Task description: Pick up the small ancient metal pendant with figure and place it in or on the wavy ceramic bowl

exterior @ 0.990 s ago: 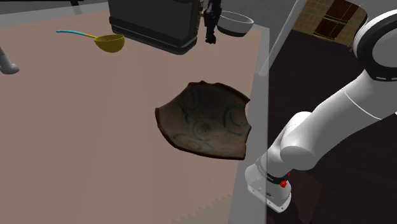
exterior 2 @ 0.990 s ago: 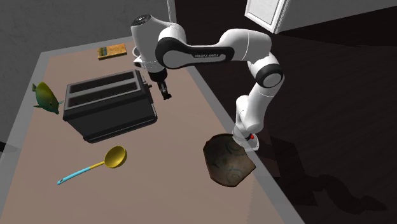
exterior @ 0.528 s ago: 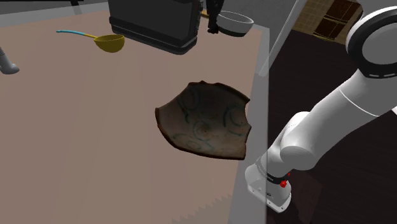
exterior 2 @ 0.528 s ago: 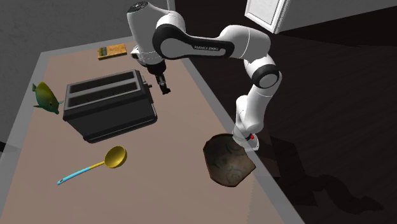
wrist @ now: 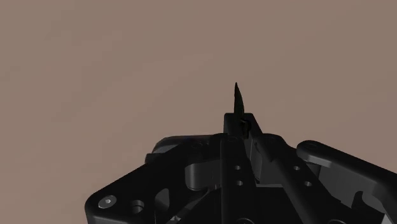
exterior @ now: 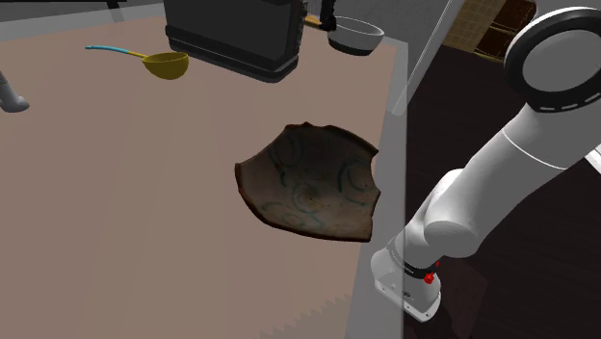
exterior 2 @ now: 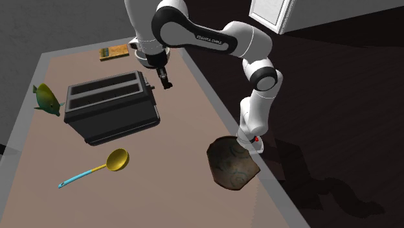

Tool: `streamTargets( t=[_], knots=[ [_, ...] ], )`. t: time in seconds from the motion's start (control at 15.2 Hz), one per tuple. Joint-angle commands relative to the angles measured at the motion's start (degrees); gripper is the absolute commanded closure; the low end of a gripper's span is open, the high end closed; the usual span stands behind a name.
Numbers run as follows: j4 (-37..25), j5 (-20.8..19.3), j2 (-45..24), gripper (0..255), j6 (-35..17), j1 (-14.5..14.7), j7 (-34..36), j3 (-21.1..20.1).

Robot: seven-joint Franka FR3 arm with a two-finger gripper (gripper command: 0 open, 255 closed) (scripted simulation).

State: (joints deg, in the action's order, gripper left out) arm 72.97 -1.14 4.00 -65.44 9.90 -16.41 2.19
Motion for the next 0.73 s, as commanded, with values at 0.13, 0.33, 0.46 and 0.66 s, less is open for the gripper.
streamTargets(
  t=[0.13,0.33,0.46,0.66],
  knots=[
    [0.95,0.26,1.88,255,0.99,1.22,2.75,-1.45],
    [5.35,0.9,5.78,255,0.53,2.88,6.87,-3.68],
    [7.73,1.5,8.01,255,0.38,3.88,9.64,-5.28],
    [10.6,2.63,10.85,255,0.31,5.29,13.85,-7.77]
  ],
)
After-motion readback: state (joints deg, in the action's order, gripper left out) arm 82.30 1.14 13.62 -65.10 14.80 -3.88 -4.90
